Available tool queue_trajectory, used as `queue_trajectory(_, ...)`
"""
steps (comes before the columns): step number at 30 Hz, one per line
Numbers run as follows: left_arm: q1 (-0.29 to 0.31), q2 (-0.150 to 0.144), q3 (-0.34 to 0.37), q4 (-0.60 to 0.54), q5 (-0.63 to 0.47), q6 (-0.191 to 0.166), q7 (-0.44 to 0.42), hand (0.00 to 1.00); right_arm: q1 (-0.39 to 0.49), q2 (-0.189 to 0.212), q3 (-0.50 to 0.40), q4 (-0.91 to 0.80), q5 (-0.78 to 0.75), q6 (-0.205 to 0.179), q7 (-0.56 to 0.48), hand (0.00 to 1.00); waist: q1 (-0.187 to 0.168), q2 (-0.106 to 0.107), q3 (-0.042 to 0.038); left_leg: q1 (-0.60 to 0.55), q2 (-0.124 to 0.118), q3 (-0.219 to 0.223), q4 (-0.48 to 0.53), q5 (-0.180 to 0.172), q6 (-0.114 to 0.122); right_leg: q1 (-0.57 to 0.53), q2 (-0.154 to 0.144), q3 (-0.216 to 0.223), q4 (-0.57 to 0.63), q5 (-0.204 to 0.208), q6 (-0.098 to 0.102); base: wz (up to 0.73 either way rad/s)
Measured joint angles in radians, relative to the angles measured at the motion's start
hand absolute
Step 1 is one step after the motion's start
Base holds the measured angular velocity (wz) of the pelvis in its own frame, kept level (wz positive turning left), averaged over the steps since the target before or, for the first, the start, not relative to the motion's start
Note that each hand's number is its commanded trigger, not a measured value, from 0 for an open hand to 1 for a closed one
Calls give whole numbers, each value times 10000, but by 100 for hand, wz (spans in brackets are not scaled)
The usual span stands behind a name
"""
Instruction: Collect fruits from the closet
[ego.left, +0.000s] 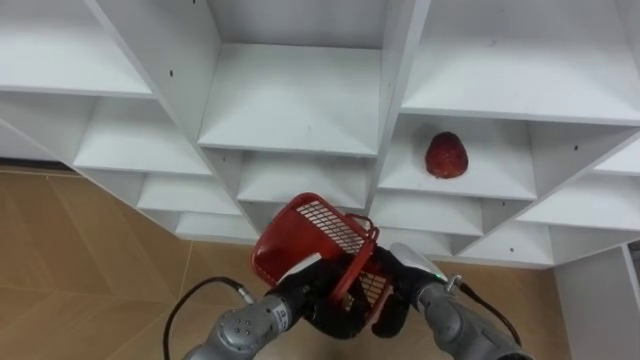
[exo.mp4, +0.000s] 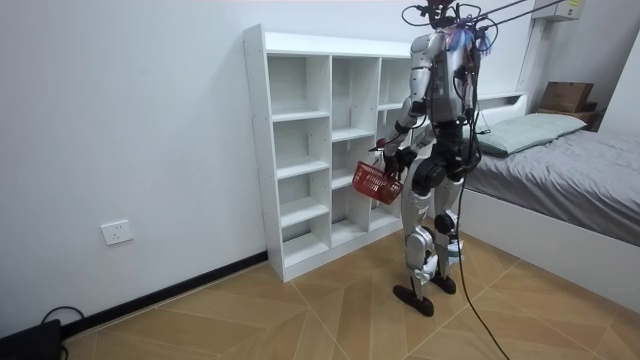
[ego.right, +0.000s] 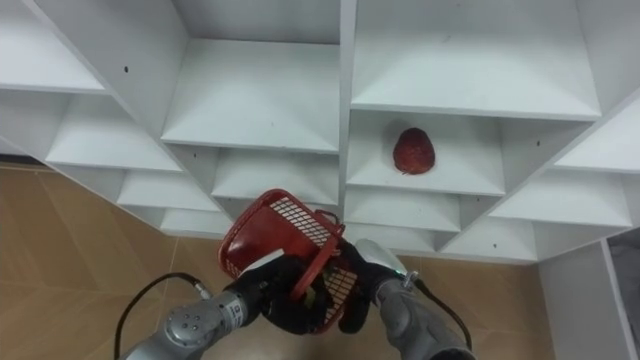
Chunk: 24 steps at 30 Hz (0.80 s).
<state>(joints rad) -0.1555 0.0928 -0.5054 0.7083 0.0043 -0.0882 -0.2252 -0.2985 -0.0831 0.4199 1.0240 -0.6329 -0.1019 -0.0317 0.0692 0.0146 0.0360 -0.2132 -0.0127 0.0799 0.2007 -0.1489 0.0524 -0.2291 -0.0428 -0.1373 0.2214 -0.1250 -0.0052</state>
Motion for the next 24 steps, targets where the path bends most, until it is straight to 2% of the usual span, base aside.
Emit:
queue_trajectory(3, 0, 26, 134, -76, 102, -4, -2, 100, 32, -97, 100, -316, -160, -51, 304, 0, 0, -1, -2, 10, 0, 17, -3, 0, 0, 3, 16, 30, 2, 0, 0, 0)
queue_trajectory(6, 2, 206, 155, -318, 96, -48, 4, 100, 377, -401, 315, -1179, -139, -93, 656, 0, -4, -8, -7, 78, 1, 31, -15, 1, 0, 20, 18, 113, 39, -1, 0, -4)
queue_trajectory(10, 46, 446, 276, -638, 75, -111, 36, 100, 934, -537, 303, -1812, 25, -171, 688, 0, -111, -62, -39, 284, 3, 114, -31, 1, 0, 217, 27, 140, 8, -2, 3, -3)
queue_trajectory(16, 365, 508, 390, -749, 72, -208, 266, 100, 1884, -861, 302, -2771, -30, -205, 1016, 0, -189, -336, -207, 884, 0, 263, -110, 0, 0, 731, 25, 298, -27, -27, 27, -7)
queue_trajectory(18, 527, 495, 391, -862, 70, -237, 450, 100, 2426, -1114, 296, -3593, 22, -182, 1070, 0, -192, -479, -231, 1193, 1, 282, -224, -2, -2, 964, 86, 483, -33, -48, 46, -4)
queue_trajectory(20, 670, 545, 496, -966, 55, -238, 480, 100, 2669, -1252, 286, -4131, 54, -103, 1189, 0, -180, -581, -285, 1373, 4, 329, -285, -3, -3, 1091, 103, 539, -37, -47, 51, -12)
queue_trajectory(21, 851, 585, 659, -1191, 66, -237, 478, 100, 2929, -1417, 198, -4748, 66, -55, 1340, 0, -192, -644, -340, 1434, 7, 381, -296, -4, -2, 1094, 97, 544, -31, -47, 52, -9)
queue_trajectory(24, 1152, 665, 993, -1595, 65, -256, 486, 100, 3459, -1740, -164, -5925, 225, -60, 1556, 0, -161, -684, -342, 1815, 16, 452, -369, -5, -1, 1474, 99, 550, -96, -8, 55, -8)
